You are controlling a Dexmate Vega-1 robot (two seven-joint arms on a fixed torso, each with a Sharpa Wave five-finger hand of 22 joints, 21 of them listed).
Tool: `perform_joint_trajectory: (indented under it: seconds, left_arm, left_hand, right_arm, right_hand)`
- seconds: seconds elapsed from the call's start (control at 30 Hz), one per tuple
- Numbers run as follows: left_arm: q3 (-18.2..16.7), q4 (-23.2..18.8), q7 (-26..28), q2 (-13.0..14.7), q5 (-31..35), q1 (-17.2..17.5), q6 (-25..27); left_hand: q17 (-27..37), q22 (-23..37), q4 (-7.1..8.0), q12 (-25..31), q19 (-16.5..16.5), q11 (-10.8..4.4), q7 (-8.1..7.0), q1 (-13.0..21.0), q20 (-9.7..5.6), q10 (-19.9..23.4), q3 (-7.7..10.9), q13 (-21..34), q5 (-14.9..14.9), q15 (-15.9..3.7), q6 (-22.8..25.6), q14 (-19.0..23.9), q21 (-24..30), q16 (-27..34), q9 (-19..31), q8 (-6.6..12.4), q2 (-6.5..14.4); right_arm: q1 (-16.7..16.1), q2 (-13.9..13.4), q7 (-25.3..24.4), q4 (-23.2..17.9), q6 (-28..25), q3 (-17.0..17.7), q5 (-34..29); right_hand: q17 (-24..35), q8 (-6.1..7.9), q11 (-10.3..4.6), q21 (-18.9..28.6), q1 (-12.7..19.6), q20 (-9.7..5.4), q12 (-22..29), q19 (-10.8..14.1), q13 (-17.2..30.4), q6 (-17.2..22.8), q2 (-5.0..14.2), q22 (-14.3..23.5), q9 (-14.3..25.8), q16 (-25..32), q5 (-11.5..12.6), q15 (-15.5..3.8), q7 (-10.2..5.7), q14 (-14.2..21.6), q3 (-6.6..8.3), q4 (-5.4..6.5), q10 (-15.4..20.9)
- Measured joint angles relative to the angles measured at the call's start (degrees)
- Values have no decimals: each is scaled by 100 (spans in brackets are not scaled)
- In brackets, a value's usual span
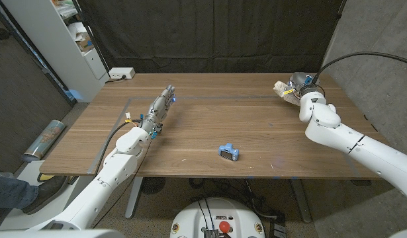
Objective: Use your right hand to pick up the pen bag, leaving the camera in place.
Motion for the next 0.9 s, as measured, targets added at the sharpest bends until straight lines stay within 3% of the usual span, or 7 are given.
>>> perform_joint_trajectory:
  seconds: [0.9]
  left_arm:
    - [16, -17, -3, -5, -24, 38, -76]
  left_hand:
    - [0, 0, -24, 0, 0, 0, 0, 0, 0, 0, -24, 0, 0, 0, 0, 0, -23, 0, 0, 0, 0]
  right_arm:
    - [-204, -95, 1, -392, 73, 262, -204]
  right_hand:
    - [54, -39, 0, -23, 10, 1, -45, 0, 0, 0, 10, -1, 27, -22, -44, -21, 0, 41, -25, 24, 0]
